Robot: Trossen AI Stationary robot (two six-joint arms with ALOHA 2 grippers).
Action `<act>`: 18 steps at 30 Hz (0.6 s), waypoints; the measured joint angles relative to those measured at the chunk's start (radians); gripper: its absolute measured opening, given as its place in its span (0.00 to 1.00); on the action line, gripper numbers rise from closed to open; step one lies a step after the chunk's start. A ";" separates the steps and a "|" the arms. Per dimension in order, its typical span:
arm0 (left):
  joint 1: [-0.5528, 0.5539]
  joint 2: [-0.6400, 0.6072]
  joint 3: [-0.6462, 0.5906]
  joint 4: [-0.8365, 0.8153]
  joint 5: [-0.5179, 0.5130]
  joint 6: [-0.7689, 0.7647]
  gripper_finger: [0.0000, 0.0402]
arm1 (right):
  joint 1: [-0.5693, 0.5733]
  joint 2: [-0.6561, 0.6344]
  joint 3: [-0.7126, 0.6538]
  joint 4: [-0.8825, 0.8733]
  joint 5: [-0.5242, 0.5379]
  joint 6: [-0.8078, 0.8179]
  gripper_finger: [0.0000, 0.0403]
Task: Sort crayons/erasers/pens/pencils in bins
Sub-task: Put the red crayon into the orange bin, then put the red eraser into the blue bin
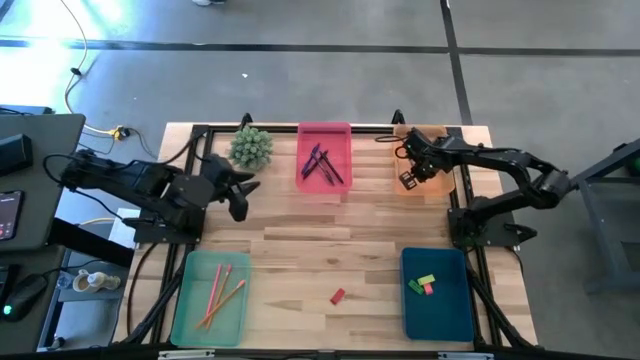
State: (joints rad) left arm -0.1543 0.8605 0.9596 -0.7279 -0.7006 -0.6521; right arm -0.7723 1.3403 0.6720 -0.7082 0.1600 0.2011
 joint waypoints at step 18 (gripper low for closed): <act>0.000 0.076 0.000 -0.009 0.095 -0.080 0.32 | 0.084 -0.001 0.143 -0.052 -0.012 -0.014 0.29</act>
State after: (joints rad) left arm -0.1543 0.9363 0.9596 -0.7364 -0.6056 -0.7324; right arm -0.6879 1.3396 0.8153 -0.7599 0.1484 0.1875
